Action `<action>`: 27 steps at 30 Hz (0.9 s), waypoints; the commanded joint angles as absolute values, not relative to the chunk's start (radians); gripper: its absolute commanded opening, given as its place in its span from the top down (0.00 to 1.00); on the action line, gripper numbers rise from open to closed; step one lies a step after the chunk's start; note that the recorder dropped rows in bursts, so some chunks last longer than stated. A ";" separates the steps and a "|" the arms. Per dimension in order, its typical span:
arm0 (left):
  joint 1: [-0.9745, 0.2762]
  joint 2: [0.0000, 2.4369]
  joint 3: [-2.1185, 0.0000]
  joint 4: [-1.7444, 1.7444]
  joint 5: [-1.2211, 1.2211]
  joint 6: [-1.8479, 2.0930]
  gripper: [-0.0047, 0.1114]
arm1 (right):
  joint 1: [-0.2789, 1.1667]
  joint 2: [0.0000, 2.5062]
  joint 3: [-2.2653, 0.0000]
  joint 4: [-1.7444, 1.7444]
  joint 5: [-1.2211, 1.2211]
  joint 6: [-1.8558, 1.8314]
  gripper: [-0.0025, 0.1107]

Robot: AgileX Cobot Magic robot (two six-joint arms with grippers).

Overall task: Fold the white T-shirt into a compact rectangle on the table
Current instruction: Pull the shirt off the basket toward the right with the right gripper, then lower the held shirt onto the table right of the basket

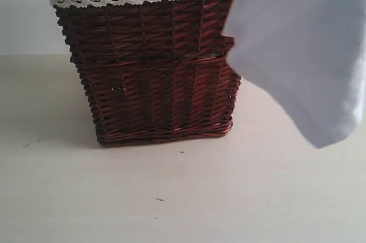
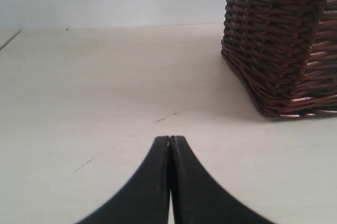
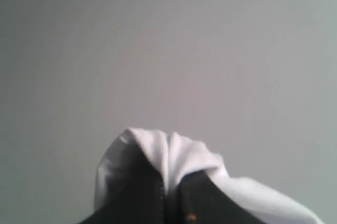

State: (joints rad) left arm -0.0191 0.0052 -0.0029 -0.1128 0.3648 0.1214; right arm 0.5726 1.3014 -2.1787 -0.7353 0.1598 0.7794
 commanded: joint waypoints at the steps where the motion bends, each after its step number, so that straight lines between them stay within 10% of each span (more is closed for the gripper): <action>1: -0.016 0.000 0.000 -0.112 0.355 0.124 0.96 | 0.570 1.236 -2.190 -0.687 0.137 0.760 0.98; 27: -0.016 0.000 0.000 -0.112 0.355 0.124 0.96 | 0.570 1.144 -2.397 -0.025 0.243 0.215 0.98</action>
State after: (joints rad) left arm -0.0191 0.0052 -0.0029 -0.1128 0.3648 0.1214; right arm 0.5726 1.1514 -2.3506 -0.0342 0.2328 0.2408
